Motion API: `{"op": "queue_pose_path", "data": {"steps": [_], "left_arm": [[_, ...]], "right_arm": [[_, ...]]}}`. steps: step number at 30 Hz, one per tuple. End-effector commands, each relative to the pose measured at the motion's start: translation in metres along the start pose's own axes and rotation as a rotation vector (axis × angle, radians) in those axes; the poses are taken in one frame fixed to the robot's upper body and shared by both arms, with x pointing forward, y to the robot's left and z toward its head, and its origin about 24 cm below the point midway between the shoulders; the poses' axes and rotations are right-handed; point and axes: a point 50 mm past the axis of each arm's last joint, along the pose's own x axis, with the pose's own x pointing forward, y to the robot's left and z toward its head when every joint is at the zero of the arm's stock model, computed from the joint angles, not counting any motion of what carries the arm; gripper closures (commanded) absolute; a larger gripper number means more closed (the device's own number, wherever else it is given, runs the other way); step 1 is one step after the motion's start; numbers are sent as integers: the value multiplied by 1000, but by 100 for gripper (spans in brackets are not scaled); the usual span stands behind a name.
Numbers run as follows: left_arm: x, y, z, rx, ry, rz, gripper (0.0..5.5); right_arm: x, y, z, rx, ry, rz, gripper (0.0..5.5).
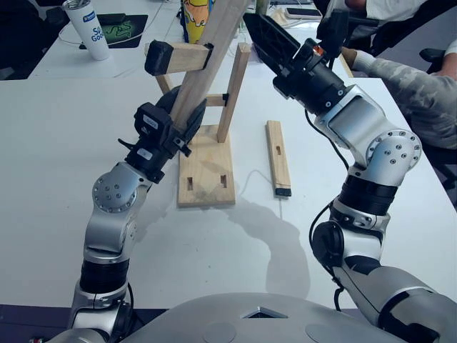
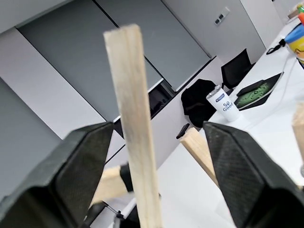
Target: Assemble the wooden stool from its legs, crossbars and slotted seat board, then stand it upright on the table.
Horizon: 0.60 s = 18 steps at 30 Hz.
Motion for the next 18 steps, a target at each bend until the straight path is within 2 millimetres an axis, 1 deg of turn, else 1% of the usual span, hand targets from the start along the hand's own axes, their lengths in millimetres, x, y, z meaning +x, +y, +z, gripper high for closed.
{"op": "queue_pose_path", "data": {"steps": [1,7,8,10,12,16,18], "left_arm": [[-1,-7,-4,-10,28,-62,346],[1,-13,-6,-20,41,-111,346],[0,-13,-7,-19,45,-113,346],[-1,-12,-8,-17,49,-113,346],[-2,-11,-8,-16,54,-114,346],[-3,-12,-10,-13,67,-127,346],[-4,-12,-11,-9,73,-130,346]], "right_arm": [[5,7,7,0,-6,36,200],[10,9,9,3,-4,57,200],[10,9,9,1,-4,61,218],[10,9,9,-3,-1,61,238],[10,9,9,-3,3,61,280],[9,9,8,-8,8,65,335],[8,8,8,-14,9,63,372]]}}
